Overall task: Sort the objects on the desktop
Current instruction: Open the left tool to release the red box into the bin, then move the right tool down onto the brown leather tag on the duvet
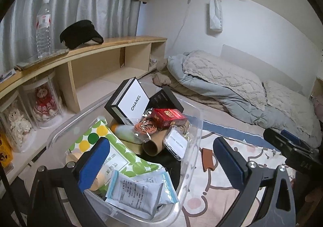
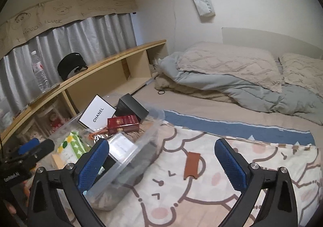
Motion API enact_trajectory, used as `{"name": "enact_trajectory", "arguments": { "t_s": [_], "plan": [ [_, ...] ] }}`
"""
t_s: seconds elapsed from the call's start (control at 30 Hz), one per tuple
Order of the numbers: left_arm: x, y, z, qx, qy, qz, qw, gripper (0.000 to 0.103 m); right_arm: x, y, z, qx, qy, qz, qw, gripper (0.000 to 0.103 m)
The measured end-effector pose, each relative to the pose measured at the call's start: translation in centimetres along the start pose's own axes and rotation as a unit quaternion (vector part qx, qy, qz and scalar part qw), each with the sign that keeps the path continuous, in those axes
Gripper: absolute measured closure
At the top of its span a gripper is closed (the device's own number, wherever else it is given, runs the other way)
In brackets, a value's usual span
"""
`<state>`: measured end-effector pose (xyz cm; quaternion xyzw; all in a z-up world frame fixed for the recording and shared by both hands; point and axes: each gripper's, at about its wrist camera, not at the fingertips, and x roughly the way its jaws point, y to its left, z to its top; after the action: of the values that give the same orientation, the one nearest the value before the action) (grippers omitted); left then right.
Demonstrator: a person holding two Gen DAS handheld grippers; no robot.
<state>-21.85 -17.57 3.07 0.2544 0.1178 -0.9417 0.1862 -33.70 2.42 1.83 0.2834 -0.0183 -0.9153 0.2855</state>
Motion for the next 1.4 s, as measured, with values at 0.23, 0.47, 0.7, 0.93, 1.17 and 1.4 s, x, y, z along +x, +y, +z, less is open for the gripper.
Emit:
{"name": "enact_trajectory", "arguments": {
  "t_s": [0.23, 0.47, 0.7, 0.93, 1.17, 1.4],
  "plan": [
    [-0.9, -1.0, -0.3, -0.001, -0.008, -0.022, 0.9997, 0.0, -1.7, -1.0, -0.3, -0.004, -0.006, -0.009, 1.0, 0.0],
    [-1.1, -3.0, -0.8, 0.017, -0.012, -0.057, 0.9981, 0.0, -1.3, -2.8, -0.8, 0.018, 0.017, -0.002, 1.0, 0.0],
    [-0.3, -5.2, -1.5, 0.048, -0.013, -0.089, 0.9948, 0.0, 2.9, -4.5, -2.6, 0.027, 0.061, -0.008, 0.998, 0.005],
    [1.7, -6.6, -1.8, 0.065, -0.002, -0.13, 0.9893, 0.001, 9.8, -8.1, -5.0, 0.087, 0.118, -0.004, 0.989, 0.046],
    [4.0, -7.0, -1.8, 0.066, 0.007, -0.144, 0.9874, 0.003, 16.6, -10.4, -7.5, 0.141, 0.157, -0.004, 0.978, 0.048],
    [6.0, -6.2, -1.8, 0.058, 0.017, -0.153, 0.9864, 0.006, 22.8, -10.0, -10.4, 0.13, 0.196, -0.024, 0.972, 0.048]
  ]
}}
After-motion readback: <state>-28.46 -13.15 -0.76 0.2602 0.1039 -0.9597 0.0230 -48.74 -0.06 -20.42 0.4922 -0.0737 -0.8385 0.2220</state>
